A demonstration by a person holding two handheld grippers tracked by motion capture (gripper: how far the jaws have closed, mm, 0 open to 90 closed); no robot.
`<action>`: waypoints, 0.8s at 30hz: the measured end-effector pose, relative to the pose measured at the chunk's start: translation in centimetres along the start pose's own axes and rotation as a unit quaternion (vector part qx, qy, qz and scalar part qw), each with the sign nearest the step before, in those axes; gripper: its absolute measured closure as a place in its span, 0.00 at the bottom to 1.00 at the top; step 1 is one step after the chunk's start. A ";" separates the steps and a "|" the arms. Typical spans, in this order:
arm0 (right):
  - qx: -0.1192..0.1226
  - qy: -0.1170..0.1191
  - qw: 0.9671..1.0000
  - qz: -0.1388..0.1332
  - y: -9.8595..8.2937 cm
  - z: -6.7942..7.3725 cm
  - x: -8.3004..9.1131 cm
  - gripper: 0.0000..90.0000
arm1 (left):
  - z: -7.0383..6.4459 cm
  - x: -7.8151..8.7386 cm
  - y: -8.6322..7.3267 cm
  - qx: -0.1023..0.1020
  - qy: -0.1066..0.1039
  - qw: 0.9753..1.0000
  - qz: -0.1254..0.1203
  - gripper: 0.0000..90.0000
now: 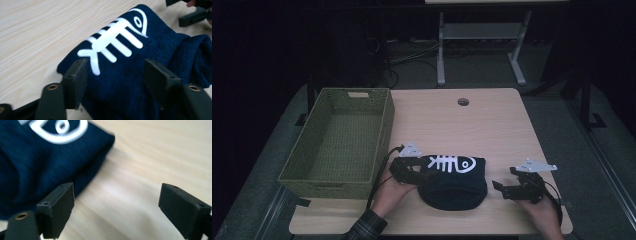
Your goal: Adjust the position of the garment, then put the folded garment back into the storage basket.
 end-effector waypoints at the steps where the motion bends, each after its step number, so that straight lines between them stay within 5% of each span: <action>1: -0.004 -0.008 1.000 0.006 -0.3 0.0 -0.2 0.13 | 0.1 0.0 -0.2 0.002 0.002 1.000 -0.001 0.33; 6: -0.002 -0.018 0.999 0.035 -1.5 0.0 -0.8 0.03 | 0.5 0.1 -0.7 0.017 0.011 1.000 -0.004 0.25; 13: 0.011 -0.038 0.999 0.037 -1.6 0.2 -1.0 0.03 | 0.4 -0.5 -1.0 0.023 0.014 1.000 0.003 0.17; 24: 0.011 -0.038 0.999 0.037 -1.6 0.2 -1.0 0.03 | 1.0 -1.3 -1.5 0.034 0.007 0.999 0.009 0.15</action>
Point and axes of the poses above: each handheld gripper's, and its own axes: x roughly backward along the jaws, y roughly out of its top, z roughly to its left, the point moved 1 cm from there along -x, roughly forward along the jaws, and after that the axes turned 10 degrees about z, right-handed, at the moved point
